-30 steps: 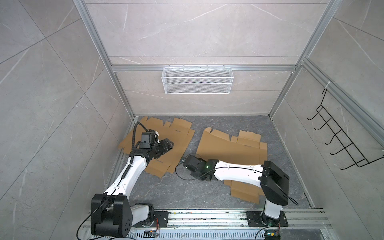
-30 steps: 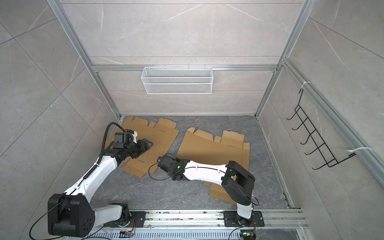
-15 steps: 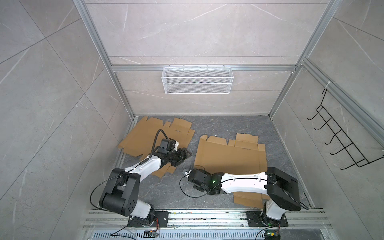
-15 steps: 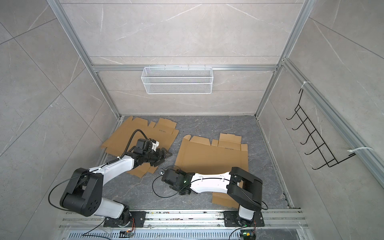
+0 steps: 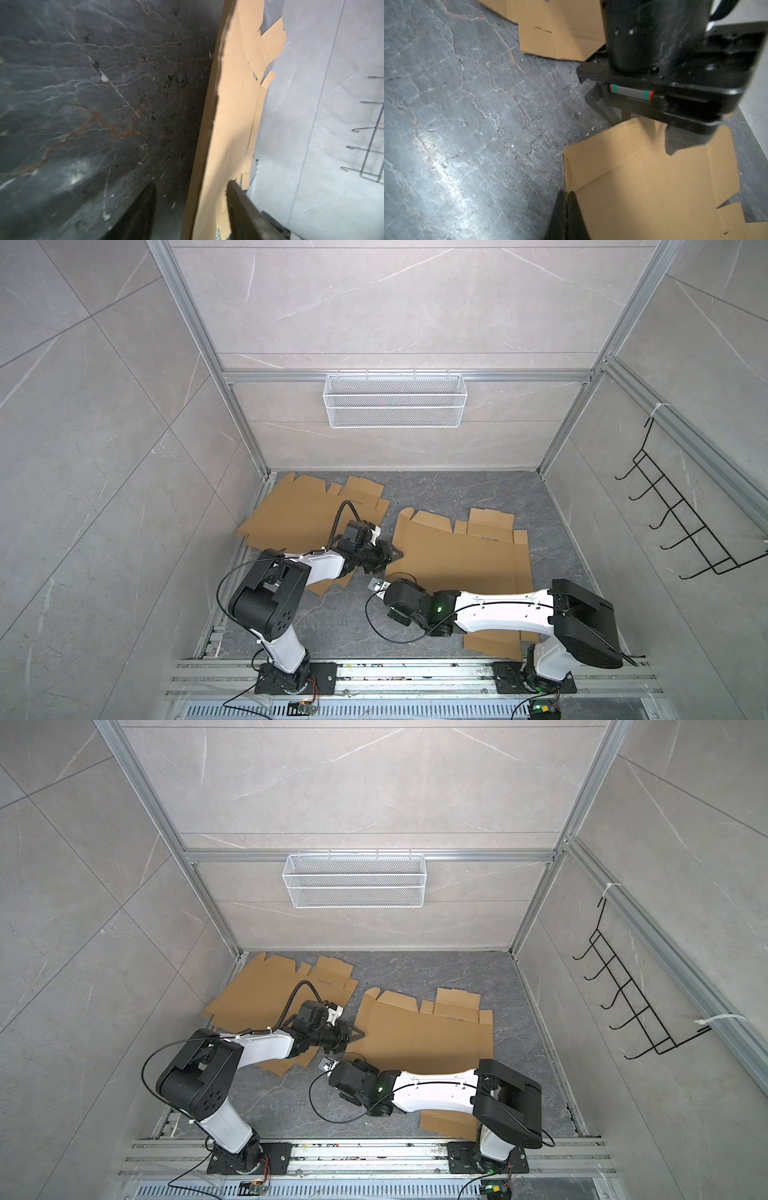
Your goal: Fold the paper box
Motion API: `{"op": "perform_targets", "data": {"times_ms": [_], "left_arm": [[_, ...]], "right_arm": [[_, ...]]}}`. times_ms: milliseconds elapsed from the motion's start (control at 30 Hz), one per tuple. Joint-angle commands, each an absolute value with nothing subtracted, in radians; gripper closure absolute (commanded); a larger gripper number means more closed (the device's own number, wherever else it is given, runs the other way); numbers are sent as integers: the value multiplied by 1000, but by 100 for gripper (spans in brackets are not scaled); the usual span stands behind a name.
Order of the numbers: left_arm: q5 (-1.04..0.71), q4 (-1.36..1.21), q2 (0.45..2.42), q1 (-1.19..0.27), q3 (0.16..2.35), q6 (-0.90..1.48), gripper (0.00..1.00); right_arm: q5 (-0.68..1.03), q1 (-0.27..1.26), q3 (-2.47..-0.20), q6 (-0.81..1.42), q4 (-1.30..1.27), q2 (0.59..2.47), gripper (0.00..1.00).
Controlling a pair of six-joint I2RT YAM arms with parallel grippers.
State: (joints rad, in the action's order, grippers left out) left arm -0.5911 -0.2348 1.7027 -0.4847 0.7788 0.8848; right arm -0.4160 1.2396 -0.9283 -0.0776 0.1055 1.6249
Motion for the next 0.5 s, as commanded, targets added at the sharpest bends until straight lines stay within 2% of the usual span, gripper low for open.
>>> {"op": "perform_targets", "data": {"times_ms": [0,200,333,400,467], "left_arm": [[-633,-316,1723,-485,803,906,59],[-640,-309,1723,-485,809,879,85],[-620,-277,1691,-483,815,850,91],[-607,-256,1667,-474,816,837,93],[-599,-238,1639,-455,813,829,96]], "right_arm": [[-429,1244,-908,-62,66,1585,95],[-375,1238,-893,-39,77,1558,80],[-259,1197,-884,6,123,1485,59],[-153,1153,-884,44,167,1431,47],[-39,1094,-890,93,216,1379,39]]}}
